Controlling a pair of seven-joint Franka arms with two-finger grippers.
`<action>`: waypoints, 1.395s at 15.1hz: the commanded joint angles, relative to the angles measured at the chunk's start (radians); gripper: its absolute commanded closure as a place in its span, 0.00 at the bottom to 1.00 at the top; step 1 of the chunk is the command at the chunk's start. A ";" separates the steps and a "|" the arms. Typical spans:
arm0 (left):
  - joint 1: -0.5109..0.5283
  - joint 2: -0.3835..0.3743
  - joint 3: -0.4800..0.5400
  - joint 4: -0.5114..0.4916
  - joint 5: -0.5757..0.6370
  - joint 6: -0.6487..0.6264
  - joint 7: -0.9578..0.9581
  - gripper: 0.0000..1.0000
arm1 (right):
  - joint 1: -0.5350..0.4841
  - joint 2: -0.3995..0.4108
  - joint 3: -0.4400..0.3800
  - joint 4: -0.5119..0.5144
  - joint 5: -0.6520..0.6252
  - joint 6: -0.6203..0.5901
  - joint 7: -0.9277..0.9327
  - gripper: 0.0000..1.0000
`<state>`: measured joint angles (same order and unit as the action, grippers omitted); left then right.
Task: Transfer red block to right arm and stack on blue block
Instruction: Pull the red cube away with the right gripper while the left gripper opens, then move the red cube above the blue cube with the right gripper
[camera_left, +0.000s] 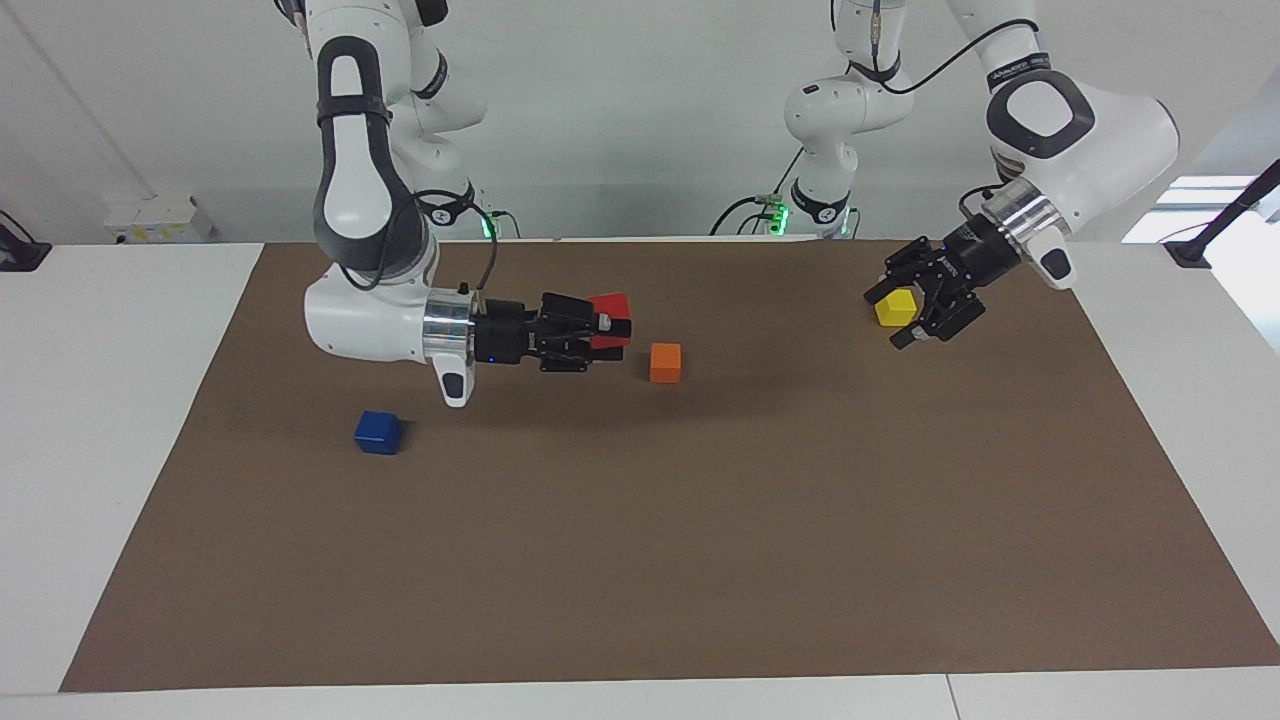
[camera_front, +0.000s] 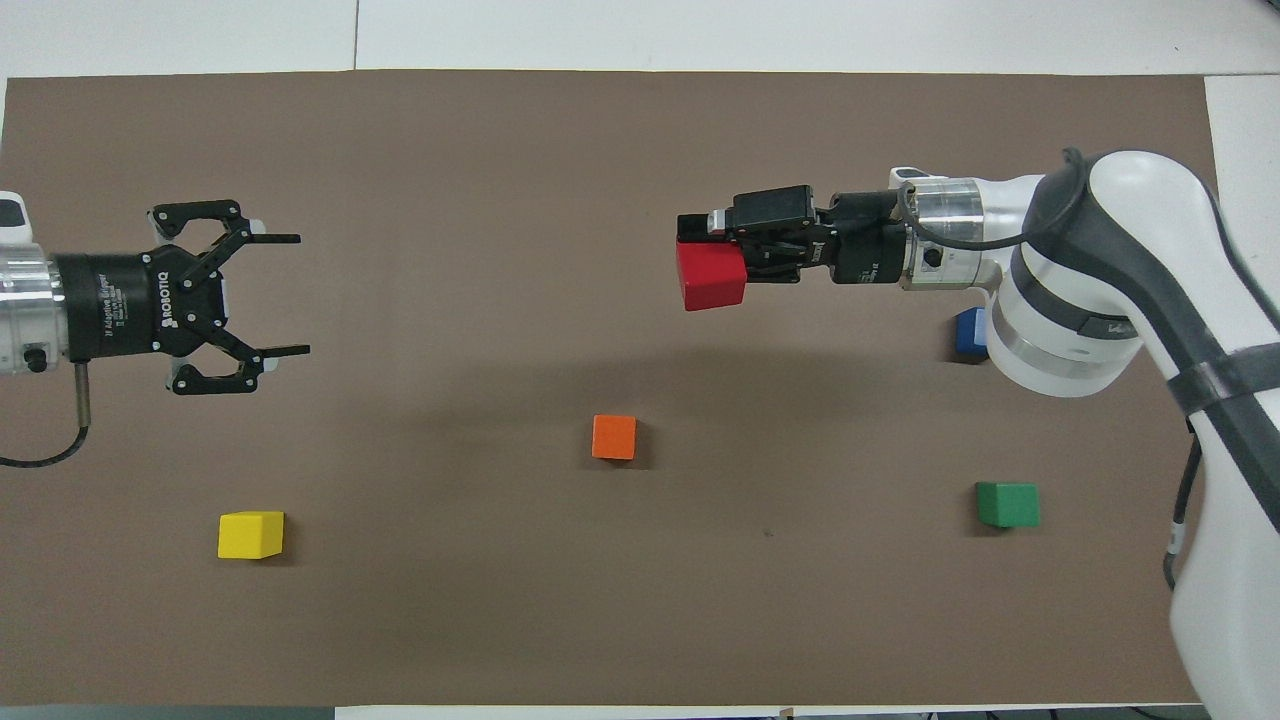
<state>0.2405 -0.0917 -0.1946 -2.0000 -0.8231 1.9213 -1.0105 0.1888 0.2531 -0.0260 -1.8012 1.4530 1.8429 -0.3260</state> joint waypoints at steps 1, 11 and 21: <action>0.030 0.029 -0.009 0.061 0.169 -0.041 0.111 0.00 | -0.066 -0.069 0.000 -0.001 -0.210 0.001 0.105 1.00; -0.007 0.036 -0.006 0.183 0.774 -0.178 0.562 0.00 | -0.138 -0.141 -0.002 0.097 -1.112 -0.093 0.377 1.00; -0.029 0.136 -0.026 0.484 0.958 -0.504 0.935 0.00 | -0.173 -0.083 0.000 0.040 -1.428 0.148 0.389 1.00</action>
<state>0.2350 -0.0261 -0.2169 -1.6381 0.0787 1.5189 -0.1409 0.0207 0.1651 -0.0363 -1.7322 0.0668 1.9078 0.0625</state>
